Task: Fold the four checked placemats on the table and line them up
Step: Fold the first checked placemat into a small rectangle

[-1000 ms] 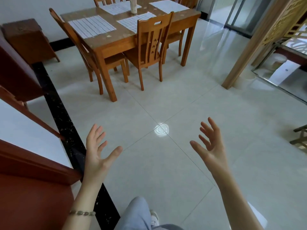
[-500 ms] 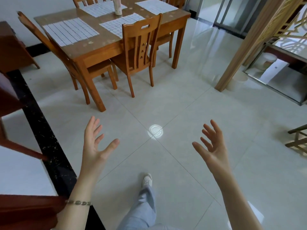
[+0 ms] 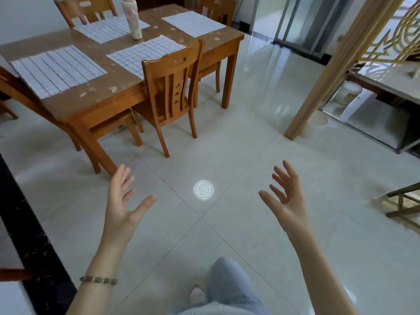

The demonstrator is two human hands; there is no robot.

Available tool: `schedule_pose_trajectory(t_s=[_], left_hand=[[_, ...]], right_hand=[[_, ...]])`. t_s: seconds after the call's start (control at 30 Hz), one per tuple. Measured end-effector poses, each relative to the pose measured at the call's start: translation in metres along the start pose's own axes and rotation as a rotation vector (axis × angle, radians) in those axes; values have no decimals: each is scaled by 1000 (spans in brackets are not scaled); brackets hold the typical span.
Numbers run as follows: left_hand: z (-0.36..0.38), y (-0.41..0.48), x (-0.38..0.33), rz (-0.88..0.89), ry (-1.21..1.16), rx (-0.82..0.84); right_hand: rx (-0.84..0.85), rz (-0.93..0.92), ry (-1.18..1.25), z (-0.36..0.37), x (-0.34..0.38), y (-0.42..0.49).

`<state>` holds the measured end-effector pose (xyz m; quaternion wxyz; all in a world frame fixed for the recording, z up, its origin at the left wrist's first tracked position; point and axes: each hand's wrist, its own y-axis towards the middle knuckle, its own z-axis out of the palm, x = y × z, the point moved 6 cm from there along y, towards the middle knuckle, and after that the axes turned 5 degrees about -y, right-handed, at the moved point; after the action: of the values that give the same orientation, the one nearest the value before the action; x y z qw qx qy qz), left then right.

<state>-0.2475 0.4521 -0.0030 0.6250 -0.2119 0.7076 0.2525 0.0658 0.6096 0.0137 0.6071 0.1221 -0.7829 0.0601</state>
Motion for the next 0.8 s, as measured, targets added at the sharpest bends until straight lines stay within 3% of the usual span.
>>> schedule_pose_trajectory(t_s=[0.27,0.8], left_hand=[[54,124,24,-62,-2,12],[144,377,16,-58,-3,-147]], right_hand=[[45,19,-12,26,-20,143],[198,-15,-40,62,-10,447]])
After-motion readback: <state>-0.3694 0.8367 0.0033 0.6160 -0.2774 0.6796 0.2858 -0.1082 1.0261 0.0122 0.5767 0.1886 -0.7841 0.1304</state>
